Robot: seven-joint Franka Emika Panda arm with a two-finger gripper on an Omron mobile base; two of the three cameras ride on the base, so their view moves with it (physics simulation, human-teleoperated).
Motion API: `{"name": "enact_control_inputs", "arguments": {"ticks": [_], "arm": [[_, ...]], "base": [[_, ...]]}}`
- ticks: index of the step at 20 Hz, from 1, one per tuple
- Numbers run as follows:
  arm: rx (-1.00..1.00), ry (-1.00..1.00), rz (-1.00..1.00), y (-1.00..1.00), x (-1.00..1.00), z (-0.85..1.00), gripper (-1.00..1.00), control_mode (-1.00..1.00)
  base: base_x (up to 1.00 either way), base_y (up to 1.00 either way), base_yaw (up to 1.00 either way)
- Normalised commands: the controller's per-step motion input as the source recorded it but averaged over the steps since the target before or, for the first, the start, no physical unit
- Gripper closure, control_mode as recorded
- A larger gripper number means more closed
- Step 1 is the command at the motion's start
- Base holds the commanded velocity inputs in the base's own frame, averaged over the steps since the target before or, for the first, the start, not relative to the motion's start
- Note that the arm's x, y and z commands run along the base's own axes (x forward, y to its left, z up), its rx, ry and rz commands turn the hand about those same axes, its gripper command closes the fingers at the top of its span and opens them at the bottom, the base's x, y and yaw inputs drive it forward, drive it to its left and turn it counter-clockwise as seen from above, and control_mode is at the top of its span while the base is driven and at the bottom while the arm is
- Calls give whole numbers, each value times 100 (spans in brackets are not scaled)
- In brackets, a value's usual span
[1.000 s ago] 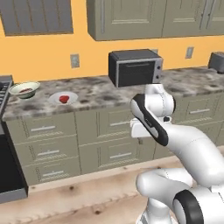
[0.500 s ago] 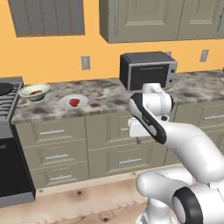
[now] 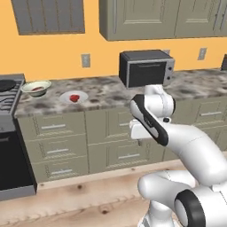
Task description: Place one of the steaks on the plate and the other in the bowl. Then place the bowl in the fridge.
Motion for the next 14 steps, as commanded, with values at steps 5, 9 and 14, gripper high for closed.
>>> {"name": "enact_control_inputs", "arguments": {"ticks": [5,9,14], "arm": [[0,0,0,0,0,0,-100,100],[0,0,0,0,0,0,-100,100],[0,0,0,0,0,0,-100,100]], "base": [[-72,-13,-2],[0,0,-2],[9,-40,0]]}}
